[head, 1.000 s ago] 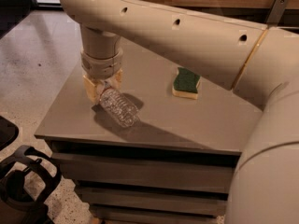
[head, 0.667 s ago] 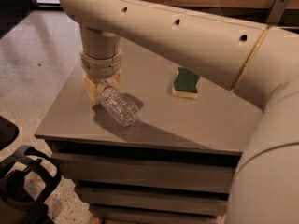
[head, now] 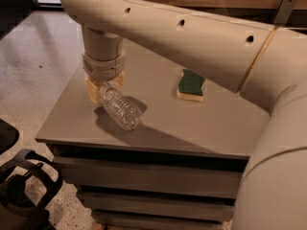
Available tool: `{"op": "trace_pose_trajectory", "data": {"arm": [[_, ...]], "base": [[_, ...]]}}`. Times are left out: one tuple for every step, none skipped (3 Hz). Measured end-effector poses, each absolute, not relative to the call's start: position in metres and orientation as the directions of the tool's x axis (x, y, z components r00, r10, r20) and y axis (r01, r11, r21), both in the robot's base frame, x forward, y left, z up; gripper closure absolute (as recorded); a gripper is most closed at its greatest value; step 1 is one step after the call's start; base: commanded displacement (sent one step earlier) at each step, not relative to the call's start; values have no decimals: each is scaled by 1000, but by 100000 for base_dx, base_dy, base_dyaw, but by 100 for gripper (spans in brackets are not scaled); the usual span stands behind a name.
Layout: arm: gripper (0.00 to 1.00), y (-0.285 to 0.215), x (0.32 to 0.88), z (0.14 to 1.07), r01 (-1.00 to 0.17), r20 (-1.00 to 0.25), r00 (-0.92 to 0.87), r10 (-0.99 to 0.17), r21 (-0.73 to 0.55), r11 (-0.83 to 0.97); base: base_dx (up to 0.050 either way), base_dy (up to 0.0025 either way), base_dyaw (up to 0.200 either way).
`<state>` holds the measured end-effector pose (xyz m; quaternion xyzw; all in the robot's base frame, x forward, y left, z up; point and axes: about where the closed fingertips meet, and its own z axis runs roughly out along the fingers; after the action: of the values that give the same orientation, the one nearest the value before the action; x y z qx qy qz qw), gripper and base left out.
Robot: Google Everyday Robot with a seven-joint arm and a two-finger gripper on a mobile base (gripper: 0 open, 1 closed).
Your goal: Place water bottle upright
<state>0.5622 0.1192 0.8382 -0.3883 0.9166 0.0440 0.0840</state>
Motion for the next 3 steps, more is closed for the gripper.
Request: {"op": "trace_pose_trajectory", "data": {"arm": [[100,114,570,852,-728,-230,-666,-709,-8,686],[100,101,578,875,-739,-303,-633,-713,-41,673],[100,89,578,895,-757,-394,-582,-711,-55,651]], "base": [[0,0,0],[0,0,0],[0,0,0]]}}
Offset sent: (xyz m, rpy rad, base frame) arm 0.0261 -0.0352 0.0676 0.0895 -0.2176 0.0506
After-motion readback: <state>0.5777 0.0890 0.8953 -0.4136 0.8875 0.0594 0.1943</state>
